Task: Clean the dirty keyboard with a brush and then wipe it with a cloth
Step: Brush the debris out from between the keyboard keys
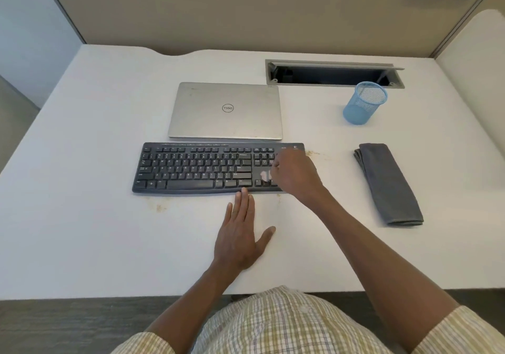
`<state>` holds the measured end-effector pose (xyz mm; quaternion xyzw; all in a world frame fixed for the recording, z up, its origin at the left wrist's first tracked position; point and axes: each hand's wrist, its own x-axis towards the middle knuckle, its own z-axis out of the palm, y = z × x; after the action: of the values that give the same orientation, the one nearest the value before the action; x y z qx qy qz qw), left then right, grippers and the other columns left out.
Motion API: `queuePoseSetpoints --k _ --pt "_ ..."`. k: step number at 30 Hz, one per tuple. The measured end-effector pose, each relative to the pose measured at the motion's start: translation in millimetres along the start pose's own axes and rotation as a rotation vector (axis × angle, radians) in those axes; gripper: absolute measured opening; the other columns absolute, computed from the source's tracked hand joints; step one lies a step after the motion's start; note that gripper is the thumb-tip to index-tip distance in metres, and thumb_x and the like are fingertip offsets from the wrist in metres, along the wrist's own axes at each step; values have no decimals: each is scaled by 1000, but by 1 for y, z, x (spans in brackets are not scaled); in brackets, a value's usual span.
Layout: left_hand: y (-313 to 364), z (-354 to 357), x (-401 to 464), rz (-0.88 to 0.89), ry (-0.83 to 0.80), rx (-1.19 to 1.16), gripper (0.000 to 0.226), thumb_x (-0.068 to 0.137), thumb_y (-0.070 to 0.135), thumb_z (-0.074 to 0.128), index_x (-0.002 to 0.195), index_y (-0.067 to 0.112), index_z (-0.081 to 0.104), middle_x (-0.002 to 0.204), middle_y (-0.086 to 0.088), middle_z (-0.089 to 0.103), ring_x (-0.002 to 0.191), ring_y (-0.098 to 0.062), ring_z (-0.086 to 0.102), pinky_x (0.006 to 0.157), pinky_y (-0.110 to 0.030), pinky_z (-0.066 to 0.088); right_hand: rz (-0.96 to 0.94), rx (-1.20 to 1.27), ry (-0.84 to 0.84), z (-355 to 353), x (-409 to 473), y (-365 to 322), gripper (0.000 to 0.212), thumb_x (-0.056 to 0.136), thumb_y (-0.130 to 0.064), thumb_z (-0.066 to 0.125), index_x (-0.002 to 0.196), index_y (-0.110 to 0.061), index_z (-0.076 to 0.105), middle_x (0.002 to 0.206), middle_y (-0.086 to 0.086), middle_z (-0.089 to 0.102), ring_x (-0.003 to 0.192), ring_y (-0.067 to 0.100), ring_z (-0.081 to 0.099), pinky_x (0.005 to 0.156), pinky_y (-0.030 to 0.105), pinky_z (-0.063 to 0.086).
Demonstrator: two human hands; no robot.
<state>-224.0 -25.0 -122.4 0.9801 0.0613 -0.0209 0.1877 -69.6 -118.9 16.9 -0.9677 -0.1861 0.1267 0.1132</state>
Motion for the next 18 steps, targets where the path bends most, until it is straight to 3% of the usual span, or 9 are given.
queuePoseSetpoints --k 5,8,12,15,18 --pt "-2 -1 0 13 -9 -6 94 97 74 17 161 7 -5 168 -8 -17 155 -20 -17 127 -37 -3 15 78 75 -2 5 -3 20 81 -6 49 69 -6 66 67 7 65 60 23 58 52 28 47" --pt "-1 0 0 19 -9 -10 95 97 74 16 161 6 -4 168 -9 -15 156 -21 -16 127 -37 -3 -10 27 -13 2 0 -9 24 76 -3 51 54 -10 50 52 4 51 49 23 47 53 30 52" --pt "-1 0 0 15 -4 -10 95 97 74 18 161 6 -2 168 -9 -14 156 -21 -15 126 -36 -3 67 86 0 -7 3 1 23 80 -5 51 60 -13 44 58 3 42 56 22 41 52 27 36" --pt "-1 0 -1 11 -9 6 95 96 74 15 161 7 -6 168 -8 -18 155 -19 -18 126 -35 -6 117 111 112 -4 3 9 16 81 -6 49 67 -10 57 66 5 53 64 24 49 50 25 35" --pt "0 0 -1 8 -13 8 96 95 75 12 161 8 -7 167 -7 -19 155 -19 -19 127 -36 -5 69 49 -19 -1 -1 8 19 79 0 48 62 -9 52 65 6 50 60 21 46 48 24 36"
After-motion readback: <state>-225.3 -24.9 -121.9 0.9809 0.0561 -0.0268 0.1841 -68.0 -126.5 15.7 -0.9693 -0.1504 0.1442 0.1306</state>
